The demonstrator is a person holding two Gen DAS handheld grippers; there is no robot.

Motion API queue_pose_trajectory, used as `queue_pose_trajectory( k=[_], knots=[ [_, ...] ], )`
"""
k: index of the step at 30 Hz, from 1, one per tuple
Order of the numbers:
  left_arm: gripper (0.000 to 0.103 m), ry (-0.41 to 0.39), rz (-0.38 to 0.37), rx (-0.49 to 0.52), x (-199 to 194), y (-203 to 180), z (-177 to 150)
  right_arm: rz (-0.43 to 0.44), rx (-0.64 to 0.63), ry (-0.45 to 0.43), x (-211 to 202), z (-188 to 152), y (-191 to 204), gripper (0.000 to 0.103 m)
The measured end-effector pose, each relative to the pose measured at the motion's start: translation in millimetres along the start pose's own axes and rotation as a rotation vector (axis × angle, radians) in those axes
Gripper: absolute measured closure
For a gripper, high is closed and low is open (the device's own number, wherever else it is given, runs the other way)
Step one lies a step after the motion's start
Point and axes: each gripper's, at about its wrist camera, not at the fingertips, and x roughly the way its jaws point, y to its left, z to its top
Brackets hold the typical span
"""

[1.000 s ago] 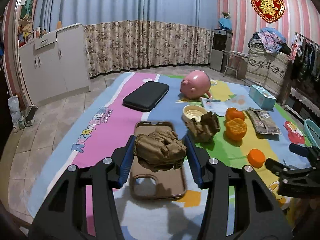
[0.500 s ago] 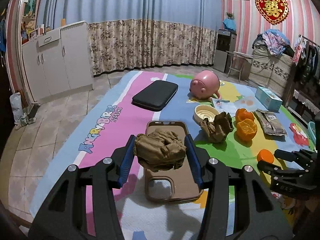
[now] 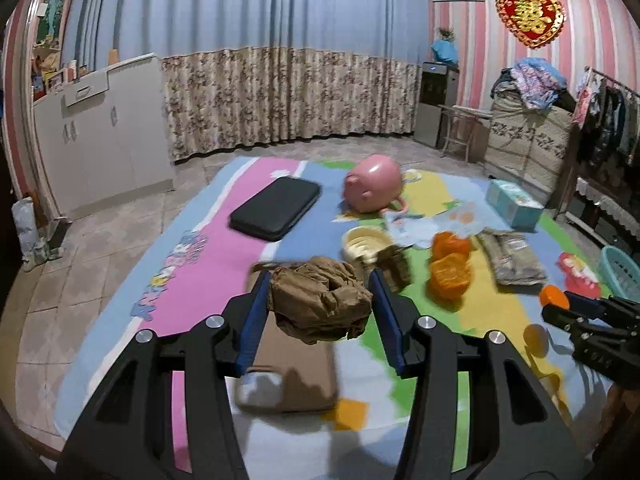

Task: Collect trash
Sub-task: 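Carry the lid and paper over the blue basket with both tools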

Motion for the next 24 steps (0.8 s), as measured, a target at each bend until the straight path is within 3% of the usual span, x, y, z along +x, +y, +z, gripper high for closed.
queue_pose_trajectory(
  k=[7,15,19,24],
  knots=[
    [0.055,-0.027,-0.079,0.026,-4,-59,15,-0.125,0.079,-0.053,-46,6,-95,0.063],
    [0.055,-0.037,-0.198,0.09,0,-155,26,-0.276,0.177,-0.126,-95,8,-211,0.063],
    [0.055,-0.048,-0.243,0.136,0,-202,32,-0.286,0.285,-0.161,-108,-2,-262,0.063],
    [0.055,-0.062,-0.326,0.188,-4,-263,36,-0.339,0.315,-0.203,-124,-10,-299,0.063]
  ],
)
